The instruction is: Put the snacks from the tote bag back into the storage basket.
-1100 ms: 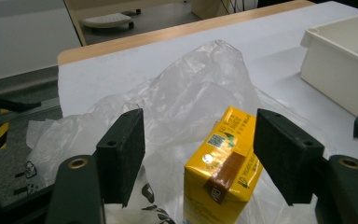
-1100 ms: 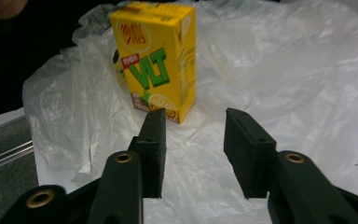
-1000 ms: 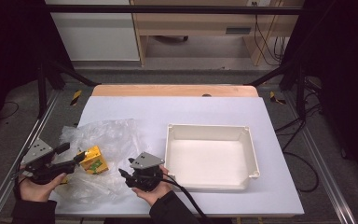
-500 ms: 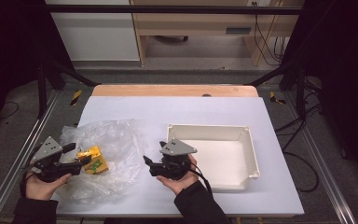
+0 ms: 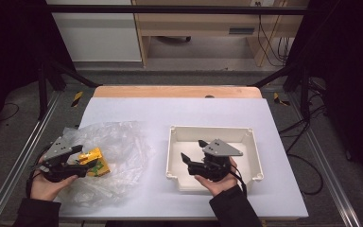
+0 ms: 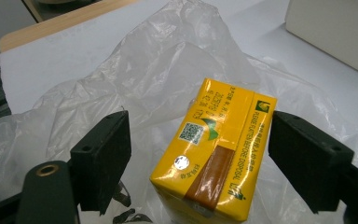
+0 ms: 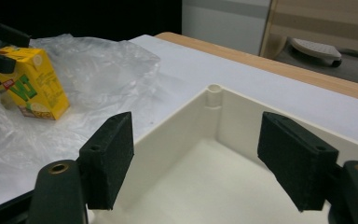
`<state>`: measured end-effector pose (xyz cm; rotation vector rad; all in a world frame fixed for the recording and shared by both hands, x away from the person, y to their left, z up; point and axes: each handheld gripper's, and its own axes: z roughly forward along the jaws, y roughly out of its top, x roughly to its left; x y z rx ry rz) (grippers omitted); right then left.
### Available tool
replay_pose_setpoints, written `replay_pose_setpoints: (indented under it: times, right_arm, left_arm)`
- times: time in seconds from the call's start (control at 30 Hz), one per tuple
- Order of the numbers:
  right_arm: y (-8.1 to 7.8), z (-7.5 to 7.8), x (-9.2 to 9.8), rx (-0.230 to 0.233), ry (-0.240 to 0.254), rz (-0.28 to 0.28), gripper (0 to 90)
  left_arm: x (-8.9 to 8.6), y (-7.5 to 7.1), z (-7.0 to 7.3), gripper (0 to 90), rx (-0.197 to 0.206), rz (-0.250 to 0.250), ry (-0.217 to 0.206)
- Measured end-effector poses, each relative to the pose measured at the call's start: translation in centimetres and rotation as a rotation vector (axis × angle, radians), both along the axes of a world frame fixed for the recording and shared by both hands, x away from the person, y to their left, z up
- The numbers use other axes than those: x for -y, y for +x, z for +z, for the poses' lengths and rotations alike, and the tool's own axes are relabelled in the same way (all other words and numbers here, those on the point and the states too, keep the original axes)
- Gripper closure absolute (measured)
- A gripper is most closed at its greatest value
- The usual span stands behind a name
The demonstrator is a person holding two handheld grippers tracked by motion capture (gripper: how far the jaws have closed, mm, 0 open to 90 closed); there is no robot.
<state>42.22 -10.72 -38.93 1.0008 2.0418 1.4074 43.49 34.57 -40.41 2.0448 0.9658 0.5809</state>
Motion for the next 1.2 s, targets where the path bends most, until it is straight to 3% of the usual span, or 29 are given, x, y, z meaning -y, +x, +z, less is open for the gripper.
replay_pose_setpoints:
  times: [0.33, 0.5, 1.2]
  right_arm:
    - [-1.2, -0.5, 6.3, 0.001, -0.014, -0.104, 25.2]
    - [-1.6, -0.8, 8.4, -0.002, -0.001, -0.142, 24.9]
    - [-1.5, -1.9, 10.9, -0.043, -0.026, -0.203, 24.4]
  left_arm:
    - [0.5, 0.5, -0.5, 25.0, -0.031, -0.029, 0.019]
    - [0.6, 0.8, -0.9, 26.7, -0.04, -0.043, 0.02]
    - [0.2, 0.6, -1.2, 34.8, -0.066, -0.075, 0.03]
